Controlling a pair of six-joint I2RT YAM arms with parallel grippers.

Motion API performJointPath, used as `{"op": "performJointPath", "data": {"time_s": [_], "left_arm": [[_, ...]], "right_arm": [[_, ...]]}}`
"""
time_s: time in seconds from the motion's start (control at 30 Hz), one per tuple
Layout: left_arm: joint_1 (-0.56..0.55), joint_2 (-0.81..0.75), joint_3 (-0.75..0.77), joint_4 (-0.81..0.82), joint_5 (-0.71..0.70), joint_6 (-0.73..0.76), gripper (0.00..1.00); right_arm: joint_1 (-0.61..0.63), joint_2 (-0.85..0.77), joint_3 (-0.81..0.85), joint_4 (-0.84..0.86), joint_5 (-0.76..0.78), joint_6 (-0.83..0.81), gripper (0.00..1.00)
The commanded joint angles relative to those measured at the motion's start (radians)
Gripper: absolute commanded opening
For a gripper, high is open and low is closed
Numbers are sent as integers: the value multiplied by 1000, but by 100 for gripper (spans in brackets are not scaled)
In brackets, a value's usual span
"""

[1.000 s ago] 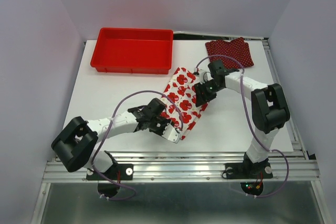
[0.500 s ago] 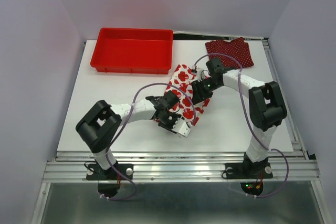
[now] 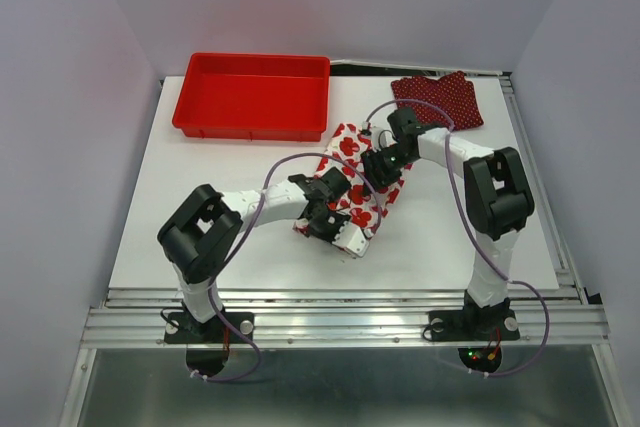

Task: Fold and stack the skirts
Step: Fold the skirt

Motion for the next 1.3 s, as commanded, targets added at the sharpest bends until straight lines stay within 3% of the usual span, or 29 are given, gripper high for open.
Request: {"op": "performJointPath", "data": {"time_s": [0.0,0.17,0.5,0.7,1.0,1.27], "left_arm": [[-6,8,70,-218,24,-56,0],[-18,-21,179,-375,93,-101,0],[-26,-20,254,-501,108,-152,0],[-26,-12,340,-576,134,-169,0],[-26,48,558,-601,30,-161,0],[11,132,681,-489,-68,-113,0]], "right_arm": [[6,-10,93,16,25,-19,50],[6,6,169,16,74,-28,50],[6,87,222,24,142,-44,50],[6,107,190,33,88,-54,49],[15,102,81,55,18,-57,47],[45,67,-4,71,-22,-59,46]]}}
